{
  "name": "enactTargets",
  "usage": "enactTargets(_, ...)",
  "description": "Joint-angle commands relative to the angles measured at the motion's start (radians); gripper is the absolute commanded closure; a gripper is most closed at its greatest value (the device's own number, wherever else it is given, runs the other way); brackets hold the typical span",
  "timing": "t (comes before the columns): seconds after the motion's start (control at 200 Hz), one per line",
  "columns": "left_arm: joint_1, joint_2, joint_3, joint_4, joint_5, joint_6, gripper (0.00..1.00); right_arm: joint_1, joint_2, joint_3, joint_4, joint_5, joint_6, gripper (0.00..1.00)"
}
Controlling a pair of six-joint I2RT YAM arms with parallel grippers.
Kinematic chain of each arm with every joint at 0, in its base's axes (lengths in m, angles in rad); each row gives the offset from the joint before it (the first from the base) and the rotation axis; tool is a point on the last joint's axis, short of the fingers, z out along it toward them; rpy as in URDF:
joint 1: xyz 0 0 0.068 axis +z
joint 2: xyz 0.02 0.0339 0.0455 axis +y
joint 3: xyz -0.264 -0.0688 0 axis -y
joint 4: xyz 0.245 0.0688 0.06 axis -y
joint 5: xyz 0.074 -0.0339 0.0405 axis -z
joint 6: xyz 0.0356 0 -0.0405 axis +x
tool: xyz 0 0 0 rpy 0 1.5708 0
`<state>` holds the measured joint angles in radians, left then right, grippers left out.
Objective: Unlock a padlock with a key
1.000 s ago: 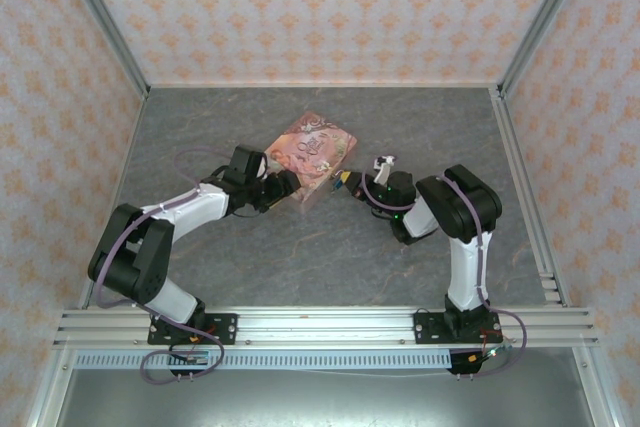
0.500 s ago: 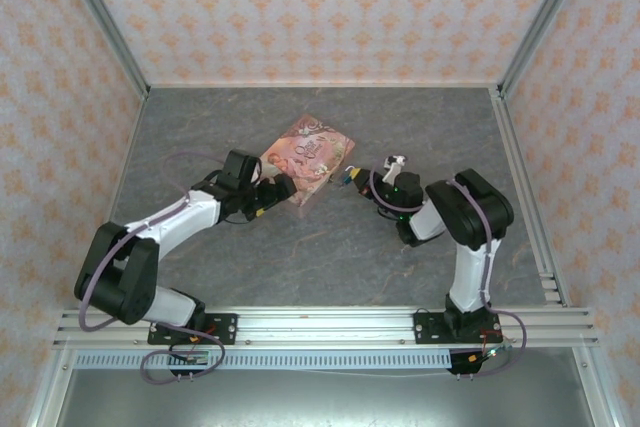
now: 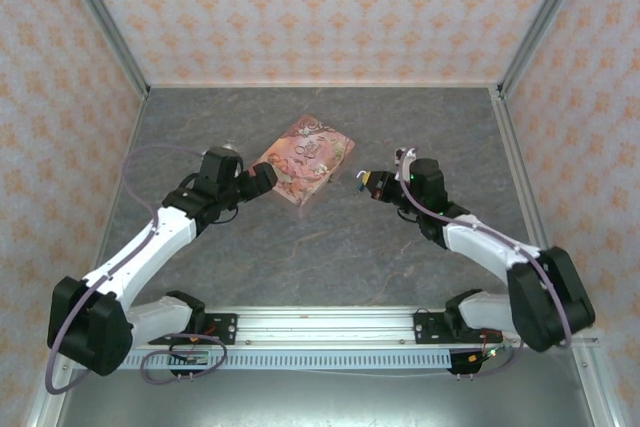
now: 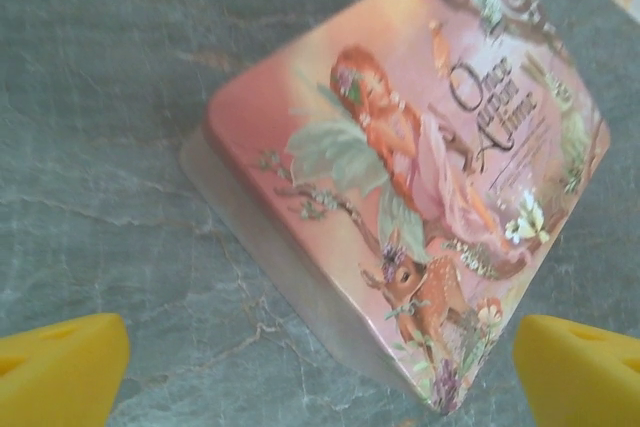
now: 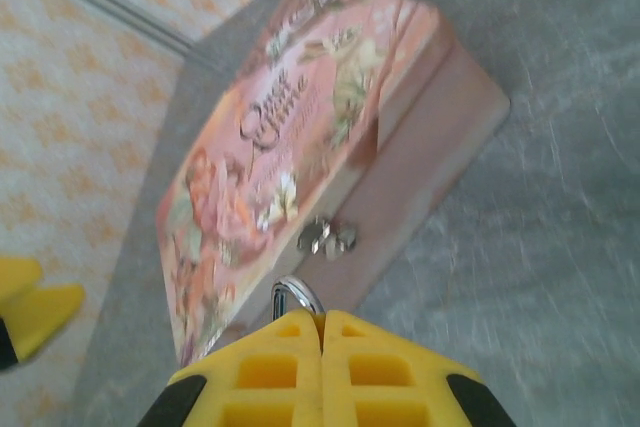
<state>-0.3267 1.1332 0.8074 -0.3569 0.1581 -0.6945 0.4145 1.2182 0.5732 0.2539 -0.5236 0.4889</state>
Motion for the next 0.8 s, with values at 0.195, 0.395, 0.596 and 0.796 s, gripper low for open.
enactTargets(0.195,0.008,-0.032,0.036,-0.048,-0.111,0.046,0.01,0.068,-0.119,0.083,-0.719,0.119,0.055,1.0)
enactTargets(0.395,0.009,-0.017,0.032,-0.062,-0.108,0.058,0.01,0.108,-0.069,0.07,-0.805,0.161,0.097,1.0)
enactTargets(0.596,0.011,-0.004,0.027,-0.07,-0.092,0.058,0.01,0.12,0.06,0.071,-0.741,0.141,0.099,1.0)
enactTargets(0.796,0.014,-0.01,0.042,-0.093,-0.094,0.072,0.01,0.12,0.079,0.088,-0.696,0.194,0.097,0.83)
